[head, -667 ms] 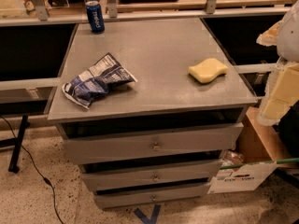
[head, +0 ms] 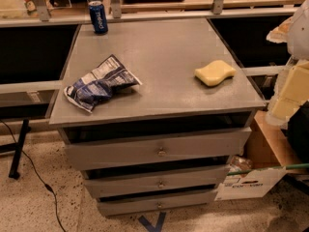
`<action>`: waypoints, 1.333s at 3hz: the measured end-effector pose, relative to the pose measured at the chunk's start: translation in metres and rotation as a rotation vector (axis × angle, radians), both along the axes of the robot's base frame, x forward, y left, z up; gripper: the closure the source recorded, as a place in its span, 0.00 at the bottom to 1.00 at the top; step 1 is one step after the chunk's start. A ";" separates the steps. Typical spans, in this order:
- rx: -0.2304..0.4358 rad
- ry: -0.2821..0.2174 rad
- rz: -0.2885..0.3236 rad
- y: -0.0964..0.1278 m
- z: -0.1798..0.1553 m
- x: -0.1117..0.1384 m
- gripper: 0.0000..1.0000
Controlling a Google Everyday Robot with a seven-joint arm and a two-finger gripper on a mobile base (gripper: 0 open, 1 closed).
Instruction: Move sponge near blue chip bag
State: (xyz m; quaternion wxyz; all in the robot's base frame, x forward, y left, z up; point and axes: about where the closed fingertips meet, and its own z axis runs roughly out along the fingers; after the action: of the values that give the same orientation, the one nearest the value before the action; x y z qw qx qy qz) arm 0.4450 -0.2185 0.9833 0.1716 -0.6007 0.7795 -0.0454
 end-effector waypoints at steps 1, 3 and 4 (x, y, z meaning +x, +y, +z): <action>-0.004 -0.043 0.014 -0.001 0.008 0.017 0.00; 0.058 -0.109 0.026 0.011 -0.015 0.082 0.00; 0.086 -0.149 0.029 0.018 -0.035 0.118 0.00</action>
Offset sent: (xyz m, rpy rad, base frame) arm 0.0843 0.0047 -0.0125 0.0235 -0.0991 0.0414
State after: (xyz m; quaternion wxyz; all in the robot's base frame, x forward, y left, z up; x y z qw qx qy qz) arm 0.5631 -0.2002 0.9483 0.2554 -0.5991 0.7570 -0.0540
